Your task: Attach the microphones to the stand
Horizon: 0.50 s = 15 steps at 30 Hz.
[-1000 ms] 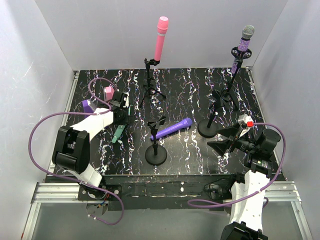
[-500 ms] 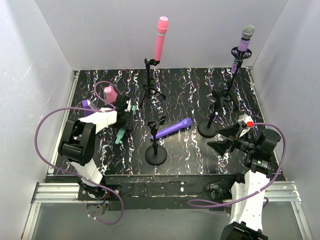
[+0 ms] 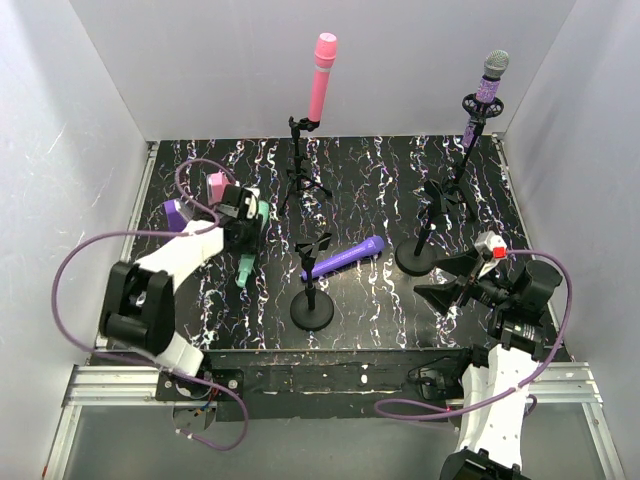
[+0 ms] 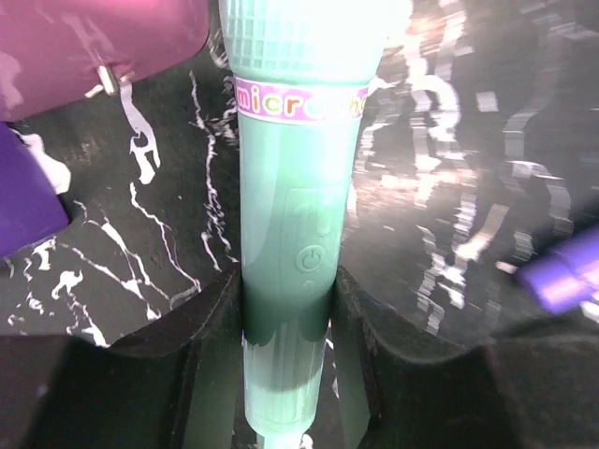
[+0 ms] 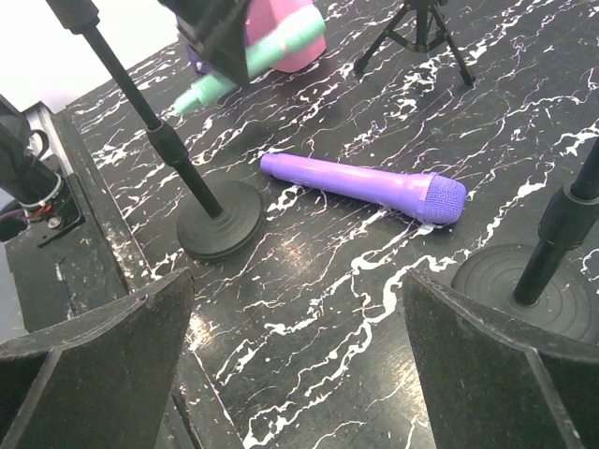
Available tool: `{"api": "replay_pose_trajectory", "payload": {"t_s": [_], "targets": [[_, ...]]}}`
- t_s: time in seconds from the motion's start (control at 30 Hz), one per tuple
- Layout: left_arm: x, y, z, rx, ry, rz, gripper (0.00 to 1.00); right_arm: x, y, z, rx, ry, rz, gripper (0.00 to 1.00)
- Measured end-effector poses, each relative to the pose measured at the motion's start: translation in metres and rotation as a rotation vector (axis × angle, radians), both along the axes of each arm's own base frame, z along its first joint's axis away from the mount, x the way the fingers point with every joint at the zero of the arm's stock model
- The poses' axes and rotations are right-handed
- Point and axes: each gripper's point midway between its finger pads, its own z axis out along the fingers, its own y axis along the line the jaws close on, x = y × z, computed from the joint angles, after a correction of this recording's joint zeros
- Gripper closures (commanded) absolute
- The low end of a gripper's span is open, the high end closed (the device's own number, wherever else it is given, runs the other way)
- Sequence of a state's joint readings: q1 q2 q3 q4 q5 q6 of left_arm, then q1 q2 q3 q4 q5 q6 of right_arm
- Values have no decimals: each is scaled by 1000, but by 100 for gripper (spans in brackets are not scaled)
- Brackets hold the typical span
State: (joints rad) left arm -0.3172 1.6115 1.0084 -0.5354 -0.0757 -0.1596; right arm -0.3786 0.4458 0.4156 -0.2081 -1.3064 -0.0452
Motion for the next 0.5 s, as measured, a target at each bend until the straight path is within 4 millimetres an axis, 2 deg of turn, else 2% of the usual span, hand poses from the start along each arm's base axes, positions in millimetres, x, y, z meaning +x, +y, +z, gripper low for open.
{"api": "replay_pose_trajectory", "payload": {"t_s": [0.07, 0.3, 0.37, 0.5], "targets": [[-1, -8, 33, -70, -74, -11, 100, -1, 1, 1, -8, -16, 2, 2], [-10, -37, 182, -341, -428, -98, 100, -12, 4, 7, -45, -60, 21, 2], [-12, -41, 226, -394, -526, -123, 100, -17, 6, 22, -61, -85, 41, 2], [-16, -53, 319, -519, -728, -182, 100, -25, 11, 76, -80, -149, 95, 3]]}}
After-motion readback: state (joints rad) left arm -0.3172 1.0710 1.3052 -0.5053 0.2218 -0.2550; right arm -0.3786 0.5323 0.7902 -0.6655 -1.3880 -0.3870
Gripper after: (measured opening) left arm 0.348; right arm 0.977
